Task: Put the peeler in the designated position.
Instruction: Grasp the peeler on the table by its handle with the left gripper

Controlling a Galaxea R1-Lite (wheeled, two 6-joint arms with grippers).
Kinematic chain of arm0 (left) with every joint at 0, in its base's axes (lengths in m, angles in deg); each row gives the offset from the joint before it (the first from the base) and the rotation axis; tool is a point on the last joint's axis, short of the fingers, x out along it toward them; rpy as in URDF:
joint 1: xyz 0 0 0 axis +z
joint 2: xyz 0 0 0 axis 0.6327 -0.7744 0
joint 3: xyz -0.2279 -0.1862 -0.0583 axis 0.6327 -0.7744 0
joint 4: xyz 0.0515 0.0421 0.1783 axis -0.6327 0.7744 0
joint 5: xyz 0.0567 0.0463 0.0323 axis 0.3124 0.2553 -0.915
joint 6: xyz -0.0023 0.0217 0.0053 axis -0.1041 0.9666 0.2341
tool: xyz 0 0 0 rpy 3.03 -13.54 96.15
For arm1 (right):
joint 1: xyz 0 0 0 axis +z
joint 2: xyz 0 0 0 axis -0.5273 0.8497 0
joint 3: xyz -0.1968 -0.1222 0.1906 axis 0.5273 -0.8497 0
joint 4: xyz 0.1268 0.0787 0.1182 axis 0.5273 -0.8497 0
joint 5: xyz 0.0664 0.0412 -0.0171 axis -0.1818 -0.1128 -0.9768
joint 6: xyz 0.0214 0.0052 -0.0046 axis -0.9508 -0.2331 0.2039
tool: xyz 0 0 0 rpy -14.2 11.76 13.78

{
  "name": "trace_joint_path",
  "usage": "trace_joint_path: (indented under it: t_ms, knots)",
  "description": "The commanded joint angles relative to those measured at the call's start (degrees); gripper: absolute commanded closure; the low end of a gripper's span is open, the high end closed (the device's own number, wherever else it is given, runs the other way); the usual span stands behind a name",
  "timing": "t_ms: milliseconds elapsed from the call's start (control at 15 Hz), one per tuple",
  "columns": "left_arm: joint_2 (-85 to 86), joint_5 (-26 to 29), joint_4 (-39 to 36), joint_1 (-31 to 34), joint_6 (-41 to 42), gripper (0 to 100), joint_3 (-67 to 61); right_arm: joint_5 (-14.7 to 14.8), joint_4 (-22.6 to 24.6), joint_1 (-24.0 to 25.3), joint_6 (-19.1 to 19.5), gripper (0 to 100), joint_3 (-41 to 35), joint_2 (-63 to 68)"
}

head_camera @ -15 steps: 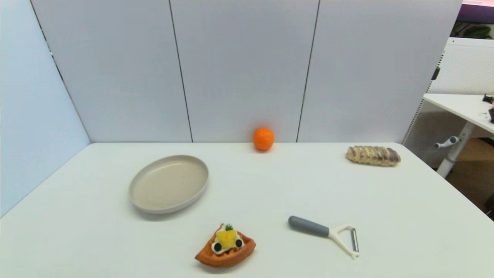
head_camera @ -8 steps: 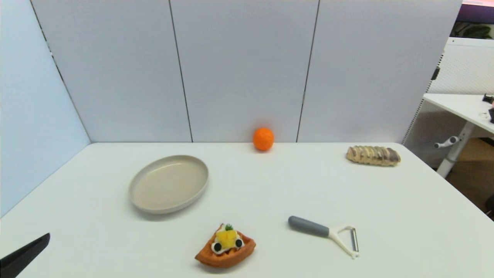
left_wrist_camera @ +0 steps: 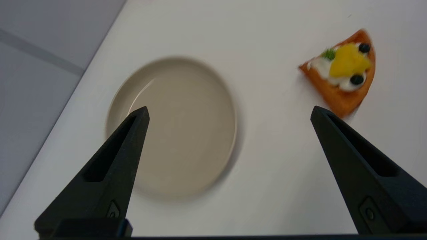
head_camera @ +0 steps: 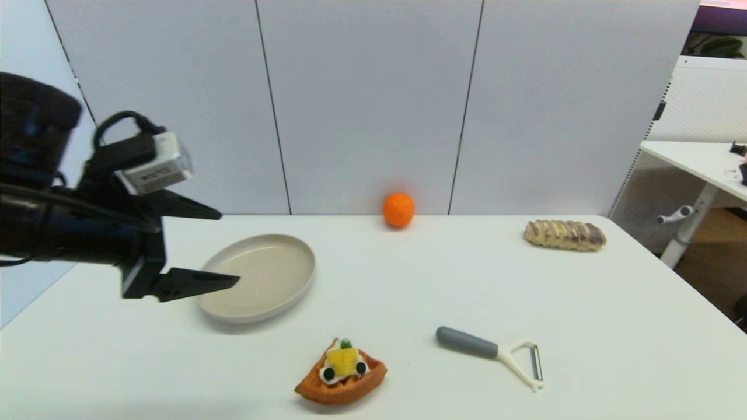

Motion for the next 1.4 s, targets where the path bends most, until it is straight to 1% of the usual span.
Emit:
trace_joint_path:
  t_ms: [67, 267, 333, 533, 867, 1133, 1400]
  knots:
    - [-24.61, 4.32, -0.76, -12.06, 1.88, 0, 17.33, 0.0, -0.03, 0.0, 0.02, 0, -0.07, 0.07]
    - [-31.73, 4.41, -0.85, -16.19, 0.83, 0, 24.89, 0.0, 0.06, 0.0, 0.02, 0, 0.01, 0.07]
    - [-34.28, 5.38, -0.85, -17.6, 0.83, 0, 27.96, 0.0, 0.06, 0.0, 0.02, 0, 0.01, 0.07]
    - [-39.82, 11.09, -0.76, -20.5, 0.56, 0, 32.27, 0.0, 0.06, 0.0, 0.02, 0, 0.01, 0.07]
    - [-45.97, 15.66, -1.11, -24.45, 0.83, 0, 33.76, 0.0, 0.06, 0.0, 0.02, 0, 0.01, 0.07]
    - [-47.9, 15.84, -2.52, -27.79, -0.23, 0, 34.2, 0.0, -0.03, 0.0, 0.02, 0, 0.01, 0.07]
    - [-48.78, 13.64, -2.52, -30.52, -3.57, 0, 35.78, 0.0, 0.06, 0.0, 0.02, 0, 0.01, 0.07]
